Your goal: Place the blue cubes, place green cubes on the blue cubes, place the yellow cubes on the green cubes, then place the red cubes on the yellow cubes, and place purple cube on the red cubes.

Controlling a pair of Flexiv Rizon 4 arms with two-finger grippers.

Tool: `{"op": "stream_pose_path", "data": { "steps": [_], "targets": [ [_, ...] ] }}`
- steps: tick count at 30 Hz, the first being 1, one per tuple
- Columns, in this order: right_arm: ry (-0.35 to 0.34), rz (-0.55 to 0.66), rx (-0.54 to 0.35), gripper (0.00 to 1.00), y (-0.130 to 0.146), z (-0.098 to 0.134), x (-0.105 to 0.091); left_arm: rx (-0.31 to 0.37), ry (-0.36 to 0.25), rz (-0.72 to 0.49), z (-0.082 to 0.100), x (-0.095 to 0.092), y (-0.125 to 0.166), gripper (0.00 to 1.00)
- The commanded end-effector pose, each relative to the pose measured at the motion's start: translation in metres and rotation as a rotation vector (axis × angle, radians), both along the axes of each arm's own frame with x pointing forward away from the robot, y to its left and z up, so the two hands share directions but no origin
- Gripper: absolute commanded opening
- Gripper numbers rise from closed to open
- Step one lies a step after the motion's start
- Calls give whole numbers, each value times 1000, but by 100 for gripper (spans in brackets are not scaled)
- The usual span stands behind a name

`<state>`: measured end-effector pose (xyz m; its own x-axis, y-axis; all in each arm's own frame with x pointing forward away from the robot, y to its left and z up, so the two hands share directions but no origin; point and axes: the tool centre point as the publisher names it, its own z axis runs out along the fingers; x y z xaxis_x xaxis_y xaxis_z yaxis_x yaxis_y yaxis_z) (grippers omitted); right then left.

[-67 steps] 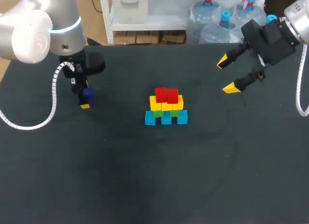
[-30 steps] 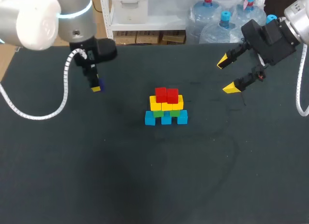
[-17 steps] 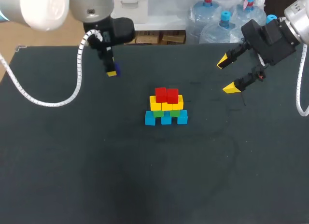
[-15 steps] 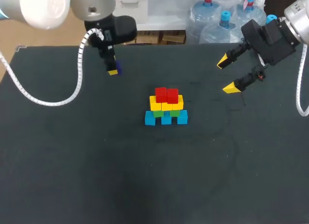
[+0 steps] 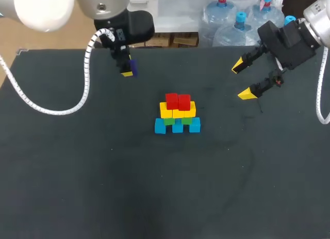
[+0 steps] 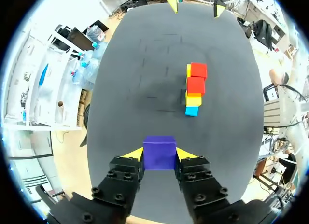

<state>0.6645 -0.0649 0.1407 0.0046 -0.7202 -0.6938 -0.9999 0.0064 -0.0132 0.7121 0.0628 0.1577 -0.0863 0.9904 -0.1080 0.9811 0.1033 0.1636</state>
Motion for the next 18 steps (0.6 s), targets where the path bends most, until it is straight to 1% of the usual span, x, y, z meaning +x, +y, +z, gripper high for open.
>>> {"op": "stream_pose_path", "data": {
  "steps": [1, 10, 11, 12, 14, 16, 18],
  "targets": [
    [-1, -1, 0, 100, 0, 0, -1, -5, -7, -1, -1, -3, 2, 0],
    [-1, -1, 0, 100, 0, 0, -1, -5, -7, -1, -1, -3, 2, 0],
    [-1, -1, 0, 100, 0, 0, -1, -30, -19, 2, 3, -5, 2, 0],
    [-1, -1, 0, 100, 0, 0, -1, -18, -3, -4, 4, -6, -1, 0],
    [-1, -1, 0, 100, 0, 0, -1, 1, 32, -34, 7, -6, -16, 0],
    [-1, -1, 0, 100, 0, 0, -1, 24, 56, -67, 12, -7, -39, 0],
    [-1, -1, 0, 100, 0, 0, -1, 23, 53, -103, 18, -8, -54, 0]
  ]
}}
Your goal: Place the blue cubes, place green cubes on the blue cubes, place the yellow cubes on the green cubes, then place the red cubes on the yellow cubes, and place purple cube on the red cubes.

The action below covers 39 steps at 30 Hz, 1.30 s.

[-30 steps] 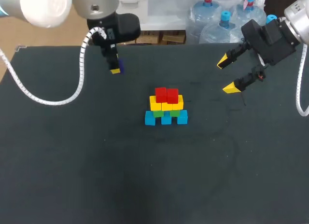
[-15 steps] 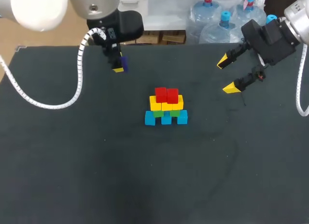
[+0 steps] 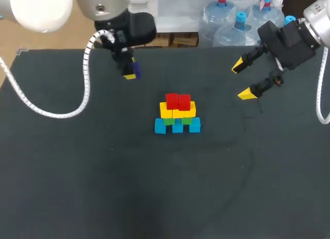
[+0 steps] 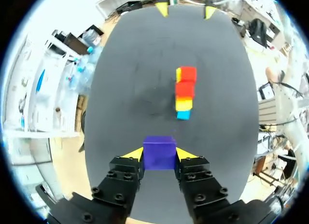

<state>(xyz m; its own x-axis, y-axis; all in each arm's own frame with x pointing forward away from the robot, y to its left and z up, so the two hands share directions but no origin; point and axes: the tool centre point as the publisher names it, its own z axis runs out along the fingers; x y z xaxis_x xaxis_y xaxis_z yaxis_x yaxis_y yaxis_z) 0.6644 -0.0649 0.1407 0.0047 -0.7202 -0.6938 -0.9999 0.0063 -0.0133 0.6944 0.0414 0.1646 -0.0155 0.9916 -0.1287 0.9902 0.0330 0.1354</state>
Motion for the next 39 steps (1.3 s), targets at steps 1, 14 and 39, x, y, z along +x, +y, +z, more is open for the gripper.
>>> {"op": "stream_pose_path", "data": {
  "steps": [1, 14, 39],
  "targets": [
    [-1, -1, 0, 100, 0, 0, -1, 55, 31, -36, 14, 10, -39, 0],
    [-1, -1, 0, 100, 0, 0, -1, 106, 120, -109, 14, -10, -94, 0],
    [-1, -1, 0, 100, 0, 0, -1, 41, 129, 7, -14, -60, -105, 0]
  ]
}}
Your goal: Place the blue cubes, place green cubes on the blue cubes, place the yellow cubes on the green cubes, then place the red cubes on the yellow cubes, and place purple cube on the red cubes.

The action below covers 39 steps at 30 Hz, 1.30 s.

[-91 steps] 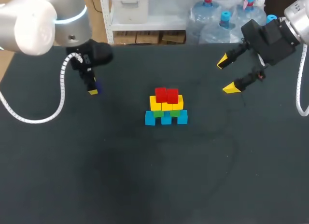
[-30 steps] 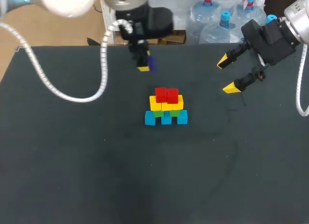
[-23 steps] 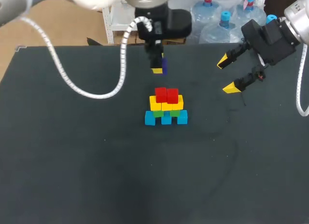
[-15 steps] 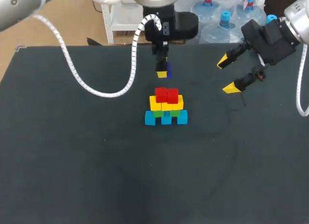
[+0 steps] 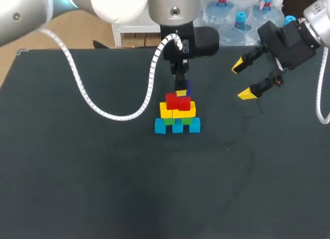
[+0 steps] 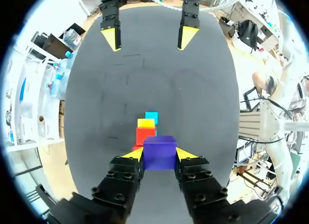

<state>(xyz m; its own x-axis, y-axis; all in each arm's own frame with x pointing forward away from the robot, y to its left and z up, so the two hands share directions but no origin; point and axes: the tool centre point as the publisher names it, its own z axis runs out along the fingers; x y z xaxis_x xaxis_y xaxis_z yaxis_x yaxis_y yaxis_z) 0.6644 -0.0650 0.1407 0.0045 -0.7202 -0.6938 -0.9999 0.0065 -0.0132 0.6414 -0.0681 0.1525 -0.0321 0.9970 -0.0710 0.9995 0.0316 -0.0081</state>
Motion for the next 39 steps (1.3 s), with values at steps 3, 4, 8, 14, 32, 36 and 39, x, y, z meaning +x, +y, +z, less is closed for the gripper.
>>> {"op": "stream_pose_path", "data": {
  "steps": [3, 4, 8, 14, 32, 36, 39],
  "targets": [
    [-1, -1, 0, 100, 0, 0, -1, -18, -6, 8, -3, -8, 6, 0],
    [-1, -1, 0, 100, 0, 0, -1, -22, -7, 8, -3, -8, 6, 0],
    [-1, -1, 0, 100, 0, 0, -1, -22, -7, 8, -3, -8, 6, 0],
    [-1, -1, 0, 100, 0, 0, -1, -22, -7, 8, -3, -8, 6, 0],
    [-1, -1, 0, 100, 0, 0, -1, 28, 3, 19, -5, -11, -3, 0],
    [-1, -1, 0, 100, 0, 0, -1, 18, 4, 32, -9, -13, -1, 0],
    [-1, -1, 0, 100, 0, 0, -1, 12, 16, 38, -14, -13, 0, 0]
  ]
}}
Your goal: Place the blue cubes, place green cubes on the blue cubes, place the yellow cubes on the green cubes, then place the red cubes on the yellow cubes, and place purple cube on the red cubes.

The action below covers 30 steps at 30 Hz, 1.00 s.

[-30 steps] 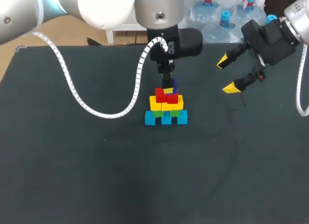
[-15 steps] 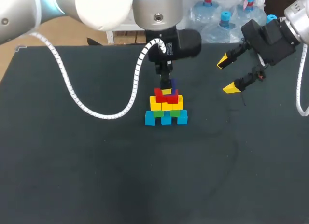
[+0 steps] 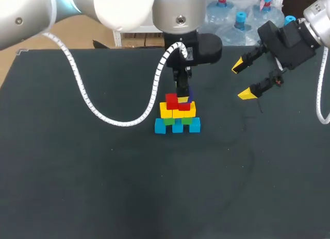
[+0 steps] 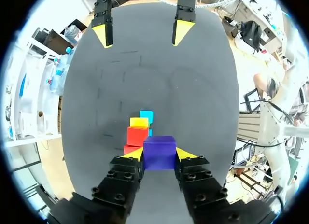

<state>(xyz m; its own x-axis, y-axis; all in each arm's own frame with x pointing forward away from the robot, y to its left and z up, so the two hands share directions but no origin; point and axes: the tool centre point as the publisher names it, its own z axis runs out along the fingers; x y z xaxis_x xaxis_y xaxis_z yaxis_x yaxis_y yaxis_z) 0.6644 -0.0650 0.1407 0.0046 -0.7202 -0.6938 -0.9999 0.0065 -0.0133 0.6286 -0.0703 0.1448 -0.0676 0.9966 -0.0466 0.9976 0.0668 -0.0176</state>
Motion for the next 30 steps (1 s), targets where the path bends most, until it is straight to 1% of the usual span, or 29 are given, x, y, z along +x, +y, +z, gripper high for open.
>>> {"op": "stream_pose_path", "data": {
  "steps": [1, 7, 18, 23, 30],
  "targets": [
    [-1, -1, 0, 100, 0, 0, -1, -13, 7, 3, -7, 0, 2, 0],
    [-1, -1, 0, 100, 0, 0, -1, -10, 21, -5, -12, 5, -1, 0],
    [-1, -1, 0, 100, 0, 0, -1, 14, 32, -26, -15, 17, -4, 0],
    [-1, -1, 0, 100, 0, 0, -1, 23, 36, -17, -17, 18, -1, 0],
    [-1, -1, 0, 100, 0, 0, -1, 18, 37, -1, -19, 17, 4, 0]
  ]
}}
